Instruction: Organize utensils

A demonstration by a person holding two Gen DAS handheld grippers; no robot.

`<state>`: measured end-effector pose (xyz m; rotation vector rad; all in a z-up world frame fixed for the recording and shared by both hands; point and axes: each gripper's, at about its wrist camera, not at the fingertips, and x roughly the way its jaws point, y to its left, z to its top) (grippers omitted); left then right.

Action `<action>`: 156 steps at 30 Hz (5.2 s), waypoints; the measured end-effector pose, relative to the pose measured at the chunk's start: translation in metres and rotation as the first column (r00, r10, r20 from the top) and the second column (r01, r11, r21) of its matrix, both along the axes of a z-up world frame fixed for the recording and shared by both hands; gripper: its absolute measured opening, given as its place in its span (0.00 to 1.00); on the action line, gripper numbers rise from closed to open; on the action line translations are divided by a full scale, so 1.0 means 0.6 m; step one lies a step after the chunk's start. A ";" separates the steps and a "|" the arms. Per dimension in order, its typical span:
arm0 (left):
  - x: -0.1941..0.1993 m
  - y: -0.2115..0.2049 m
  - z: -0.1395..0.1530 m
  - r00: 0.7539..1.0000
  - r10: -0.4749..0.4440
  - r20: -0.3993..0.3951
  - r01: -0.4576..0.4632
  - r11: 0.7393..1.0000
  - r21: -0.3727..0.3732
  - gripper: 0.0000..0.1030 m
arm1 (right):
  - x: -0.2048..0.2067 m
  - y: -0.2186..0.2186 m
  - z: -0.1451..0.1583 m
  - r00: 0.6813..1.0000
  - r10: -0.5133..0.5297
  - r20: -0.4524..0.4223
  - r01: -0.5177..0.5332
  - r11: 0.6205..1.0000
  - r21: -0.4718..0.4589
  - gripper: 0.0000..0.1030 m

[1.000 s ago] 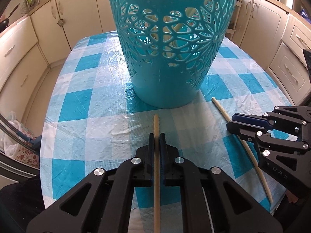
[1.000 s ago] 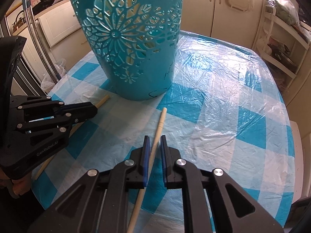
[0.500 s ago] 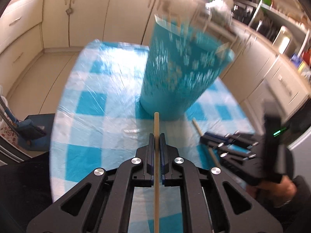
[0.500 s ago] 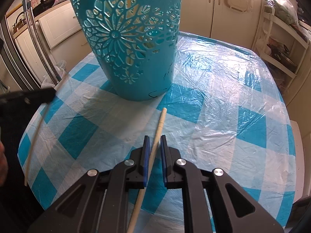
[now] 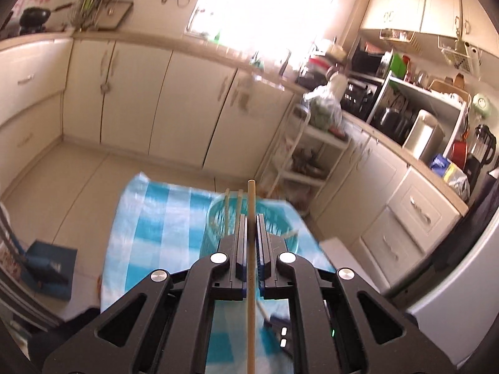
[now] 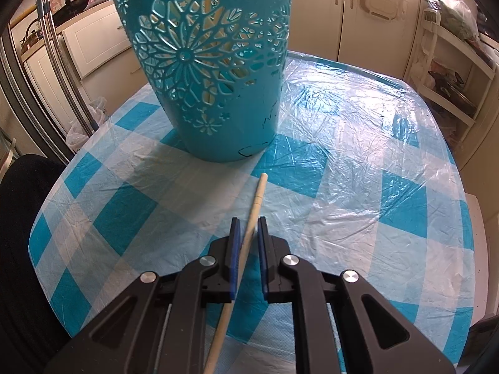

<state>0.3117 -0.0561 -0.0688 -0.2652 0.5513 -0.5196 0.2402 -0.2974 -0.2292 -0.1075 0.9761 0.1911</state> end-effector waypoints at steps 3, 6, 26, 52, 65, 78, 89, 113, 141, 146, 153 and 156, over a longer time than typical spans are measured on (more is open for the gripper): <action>0.026 -0.023 0.029 0.998 0.034 0.055 -0.034 0.999 -0.013 0.05 | -0.001 0.000 0.001 1.000 0.005 0.000 -0.005 1.000 0.004 0.15; 0.060 -0.048 0.054 0.991 0.082 0.105 -0.079 0.996 -0.037 0.05 | -0.002 0.007 0.001 1.000 0.017 0.003 -0.017 1.000 -0.001 0.21; 0.139 -0.123 -0.034 0.981 0.147 0.127 -0.160 0.982 0.100 0.05 | -0.002 0.012 0.000 0.999 0.032 0.005 -0.032 0.999 0.017 0.31; 0.027 0.102 -0.149 0.960 0.276 -0.050 -0.266 0.952 0.150 0.61 | -0.034 -0.034 0.031 0.998 -0.054 0.013 0.052 0.992 0.114 0.06; 0.031 0.121 -0.232 0.950 0.286 -0.127 -0.259 0.946 0.194 0.61 | -0.014 -0.031 0.337 0.877 -0.111 0.467 -0.135 0.877 0.462 0.06; 0.021 0.097 -0.232 0.955 0.290 -0.067 -0.264 0.929 0.261 0.74 | 0.124 -0.003 0.261 0.752 -0.276 0.599 0.033 0.923 0.384 0.06; -0.019 0.081 -0.192 0.959 0.282 -0.027 -0.263 0.920 0.292 0.85 | 0.045 -0.001 0.254 0.790 -0.197 0.581 0.003 0.948 0.317 0.15; -0.351 0.028 0.079 0.960 0.265 0.092 -0.280 0.881 0.381 0.93 | -0.363 0.059 0.433 0.822 -0.305 0.480 0.125 0.920 0.371 0.93; -0.467 0.069 0.099 0.944 0.311 0.110 -0.329 0.879 0.345 0.93 | -0.488 0.116 0.418 0.784 -0.268 0.560 0.097 0.944 0.316 0.93; -0.470 0.071 0.099 0.944 0.312 0.106 -0.330 0.881 0.339 0.93 | -0.492 0.119 0.420 0.785 -0.259 0.563 0.091 0.947 0.310 0.93; -0.474 0.071 0.101 0.945 0.309 0.107 -0.327 0.882 0.341 0.93 | -0.496 0.121 0.422 0.782 -0.250 0.570 0.085 0.950 0.301 0.93; -0.477 0.071 0.102 0.946 0.307 0.109 -0.325 0.882 0.341 0.93 | -0.497 0.122 0.423 0.782 -0.247 0.572 0.083 0.951 0.296 0.93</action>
